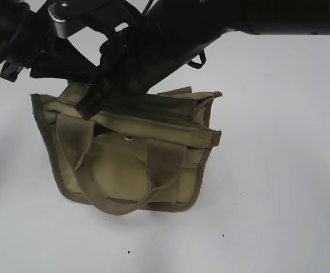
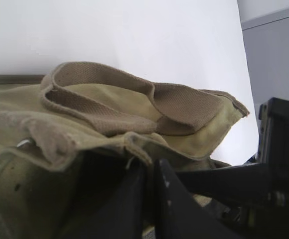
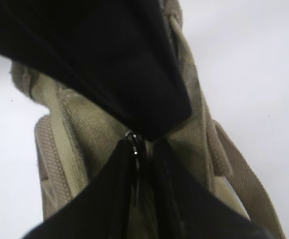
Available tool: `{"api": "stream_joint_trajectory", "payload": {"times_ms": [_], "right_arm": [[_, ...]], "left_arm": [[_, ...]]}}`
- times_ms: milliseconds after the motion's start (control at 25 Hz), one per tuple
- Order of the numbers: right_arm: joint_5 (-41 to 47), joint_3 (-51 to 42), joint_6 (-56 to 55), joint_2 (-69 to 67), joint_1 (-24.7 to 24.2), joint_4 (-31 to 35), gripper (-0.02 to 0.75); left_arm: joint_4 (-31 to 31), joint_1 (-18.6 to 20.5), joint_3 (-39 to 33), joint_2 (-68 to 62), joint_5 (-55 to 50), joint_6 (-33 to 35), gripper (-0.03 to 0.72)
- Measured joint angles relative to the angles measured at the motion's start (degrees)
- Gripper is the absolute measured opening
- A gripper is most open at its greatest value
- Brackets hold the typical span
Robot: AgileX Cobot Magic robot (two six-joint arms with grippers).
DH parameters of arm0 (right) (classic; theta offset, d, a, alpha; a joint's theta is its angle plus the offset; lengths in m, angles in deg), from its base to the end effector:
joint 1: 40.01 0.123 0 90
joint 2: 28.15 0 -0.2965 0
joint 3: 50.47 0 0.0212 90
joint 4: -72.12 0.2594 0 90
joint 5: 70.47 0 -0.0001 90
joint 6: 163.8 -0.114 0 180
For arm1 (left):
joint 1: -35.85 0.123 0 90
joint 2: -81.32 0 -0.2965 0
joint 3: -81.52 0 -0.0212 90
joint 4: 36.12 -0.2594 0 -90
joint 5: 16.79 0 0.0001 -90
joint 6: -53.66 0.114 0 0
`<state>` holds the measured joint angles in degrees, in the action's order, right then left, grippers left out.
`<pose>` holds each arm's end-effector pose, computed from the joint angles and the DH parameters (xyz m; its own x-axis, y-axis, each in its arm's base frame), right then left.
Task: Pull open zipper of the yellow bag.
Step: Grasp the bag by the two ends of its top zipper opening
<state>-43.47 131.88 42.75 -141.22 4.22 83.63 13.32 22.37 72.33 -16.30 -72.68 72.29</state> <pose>0.3104 0.3166 0.2404 -0.2982 -0.6796 -0.6702 -0.8565 0.5004 -0.1263 0.3111 -0.1484 0.2849 -0.9415 0.0241 -0.3362 0.2519 0.7132 -0.6541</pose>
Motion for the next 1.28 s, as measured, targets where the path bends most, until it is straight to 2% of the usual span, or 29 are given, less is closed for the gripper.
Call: {"api": "stream_joint_trajectory", "payload": {"times_ms": [240,520,600,680,760,920,1120,1280], "right_arm": [[5.8,0.0,-0.2,2.6,0.0,-2.2,0.073],[11.0,0.4,-0.8,4.9,-0.8,-3.7,0.069],[12.4,0.7,-0.9,5.1,-2.0,-2.7,0.067],[21.6,0.2,-1.1,5.4,-4.1,-4.0,0.002],[26.8,-0.5,-1.2,5.3,-6.8,-5.5,0.002],[31.3,-0.4,-1.3,5.3,-9.6,-5.7,0.002],[31.8,-0.4,-1.2,5.4,-11.2,-2.6,0.002],[30.5,-0.7,2.2,7.4,-11.3,5.4,0.002]], "left_arm": [[0.4,-0.7,0.0,0.1,-0.7,0.0,0.013],[1.2,-1.4,0.0,0.2,-0.4,-0.1,0.012],[1.2,-1.6,0.0,0.2,0.6,-0.1,0.012],[-1.3,-0.9,0.1,0.3,5.2,-0.1,0.012],[-3.7,-0.2,0.1,0.4,7.7,-0.1,0.012],[-4.0,-0.2,0.1,0.4,8.5,-0.1,0.012],[-3.9,-0.2,0.1,0.5,8.3,-0.1,0.012],[-4.1,0.0,0.1,0.6,7.9,-0.3,0.012]]}}
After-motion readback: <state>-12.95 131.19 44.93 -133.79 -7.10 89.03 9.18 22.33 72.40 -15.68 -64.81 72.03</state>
